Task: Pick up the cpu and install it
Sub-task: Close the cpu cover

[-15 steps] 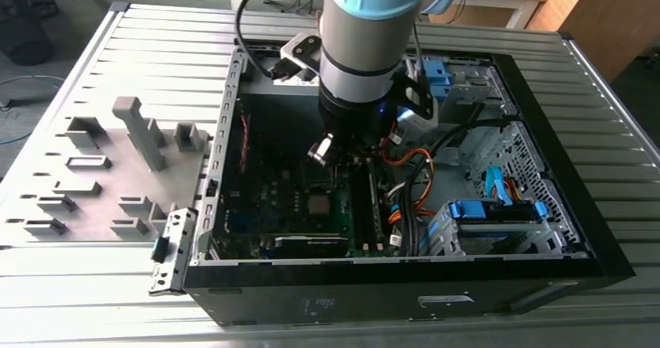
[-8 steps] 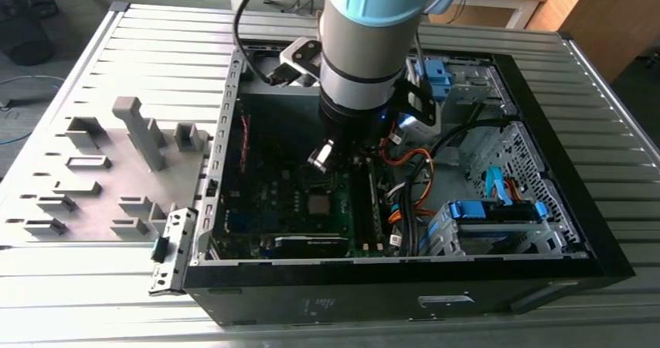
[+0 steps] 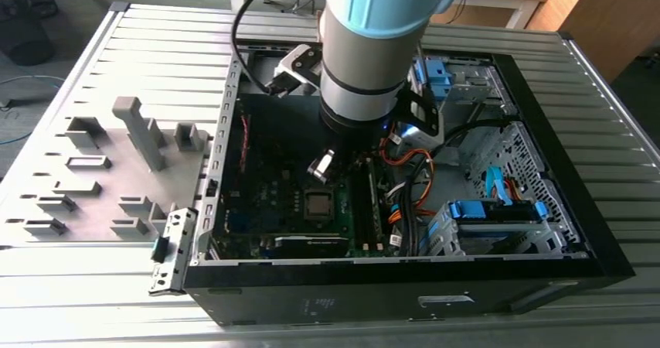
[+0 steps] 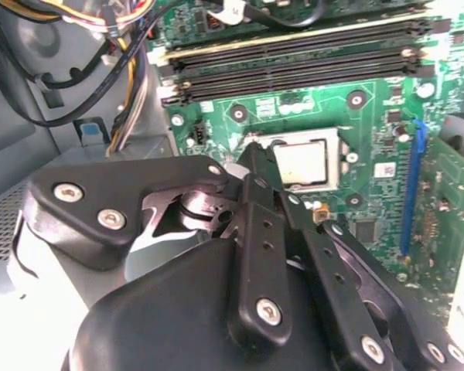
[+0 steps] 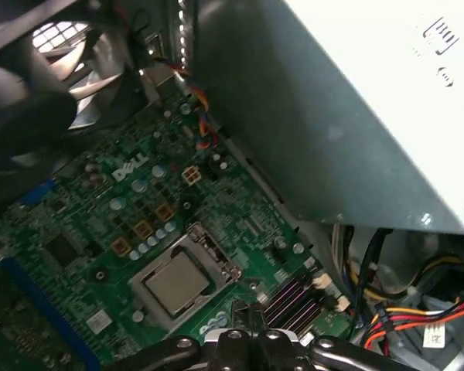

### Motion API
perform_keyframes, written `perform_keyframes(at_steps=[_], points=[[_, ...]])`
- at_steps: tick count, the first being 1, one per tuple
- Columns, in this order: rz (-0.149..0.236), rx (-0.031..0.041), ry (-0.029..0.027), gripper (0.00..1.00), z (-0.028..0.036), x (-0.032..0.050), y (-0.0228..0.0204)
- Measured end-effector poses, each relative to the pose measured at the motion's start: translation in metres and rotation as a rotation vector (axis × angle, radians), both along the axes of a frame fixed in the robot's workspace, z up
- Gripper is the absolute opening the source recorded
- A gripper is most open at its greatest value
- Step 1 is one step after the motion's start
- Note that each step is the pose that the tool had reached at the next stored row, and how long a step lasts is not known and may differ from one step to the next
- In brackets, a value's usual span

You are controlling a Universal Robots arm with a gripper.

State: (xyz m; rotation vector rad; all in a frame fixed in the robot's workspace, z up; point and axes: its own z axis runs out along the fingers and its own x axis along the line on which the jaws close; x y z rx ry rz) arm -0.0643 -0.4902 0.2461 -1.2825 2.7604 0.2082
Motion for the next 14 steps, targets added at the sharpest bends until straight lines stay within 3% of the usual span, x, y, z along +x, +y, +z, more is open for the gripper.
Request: perform_keyframes(at_steps=[3,14], points=[[0.000,0.0000,0.0000,0.11,0.0000,-0.0001,-0.0021],[0.000,0.0000,0.0000,0.11,-0.0002,0.0000,-0.0037]])
